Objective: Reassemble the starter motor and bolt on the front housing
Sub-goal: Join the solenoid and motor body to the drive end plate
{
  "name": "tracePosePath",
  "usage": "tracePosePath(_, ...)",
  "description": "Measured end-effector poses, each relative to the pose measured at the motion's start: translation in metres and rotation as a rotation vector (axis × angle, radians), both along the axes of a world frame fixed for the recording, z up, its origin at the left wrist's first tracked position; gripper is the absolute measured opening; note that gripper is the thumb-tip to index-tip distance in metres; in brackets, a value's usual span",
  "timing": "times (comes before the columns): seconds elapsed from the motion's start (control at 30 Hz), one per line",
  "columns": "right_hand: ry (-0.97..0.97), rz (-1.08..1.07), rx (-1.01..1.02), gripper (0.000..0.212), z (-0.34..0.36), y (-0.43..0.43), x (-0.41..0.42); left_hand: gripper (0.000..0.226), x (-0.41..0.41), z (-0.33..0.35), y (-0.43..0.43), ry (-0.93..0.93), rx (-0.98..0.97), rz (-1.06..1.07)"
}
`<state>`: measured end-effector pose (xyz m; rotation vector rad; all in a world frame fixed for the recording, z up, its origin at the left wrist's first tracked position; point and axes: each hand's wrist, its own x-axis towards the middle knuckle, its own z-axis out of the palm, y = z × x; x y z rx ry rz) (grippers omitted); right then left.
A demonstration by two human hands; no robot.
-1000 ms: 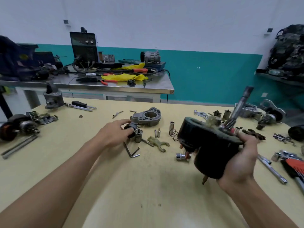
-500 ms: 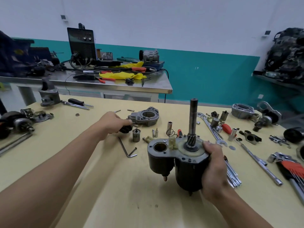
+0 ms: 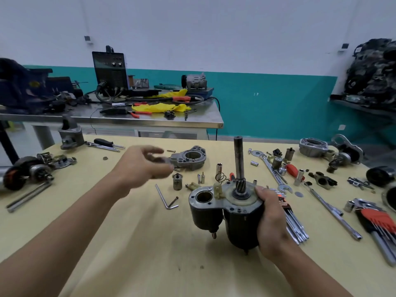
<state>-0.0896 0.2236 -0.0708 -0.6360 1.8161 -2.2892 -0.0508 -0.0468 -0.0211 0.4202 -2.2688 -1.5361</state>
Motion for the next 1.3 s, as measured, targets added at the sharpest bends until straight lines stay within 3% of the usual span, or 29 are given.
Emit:
tracePosePath(0.1, 0.032, 0.025, 0.021, 0.056, -0.001, 0.003, -0.004, 0.064, 0.011, -0.023, -0.012, -0.212, -0.416, 0.146)
tracePosePath(0.2, 0.028, 0.049, 0.044, 0.054, -0.001, 0.004, -0.007, 0.055, 0.012, -0.029, -0.024, -0.349, -0.491, 0.153)
tracePosePath(0.33, 0.030, 0.033, 0.042, 0.057, -0.003, 0.006, -0.010, 0.018, -0.001, -0.020, -0.026, -0.528, -0.666, 0.041)
tracePosePath(0.53, 0.032, 0.055, 0.027, 0.053, -0.006, 0.012, -0.016, 0.023, -0.023, -0.011, -0.028, -0.674, -0.645, -0.107)
tracePosePath(0.6, 0.064, 0.046, 0.067, 0.053, -0.006, 0.013, -0.018, 0.027, -0.027, -0.011, -0.029, -0.695, -0.717, -0.138)
tracePosePath(0.73, 0.129, 0.039, 0.140, 0.053, -0.006, 0.010, -0.017, 0.033, -0.024, -0.020, -0.031, -0.655, -0.817, -0.151)
tracePosePath(0.9, 0.240, 0.093, 0.292, 0.066, -0.002, 0.008, -0.010, 0.037, -0.010, -0.041, -0.039, -0.446, -0.740, -0.139)
tracePosePath(1.07, 0.348, 0.042, 0.354, 0.078, 0.002, 0.004, 0.003, 0.036, -0.002, -0.066, -0.041, -0.194, -0.564, 0.023)
tracePosePath(1.2, 0.472, -0.056, 0.450, 0.064, 0.005, 0.000, 0.014, 0.036, -0.001, -0.074, -0.043, -0.115, -0.503, 0.116)
tracePosePath(1.3, 0.686, -0.186, 0.597, 0.052, 0.005, -0.008, 0.031, 0.035, -0.004, -0.075, -0.042, -0.105, -0.520, 0.128)
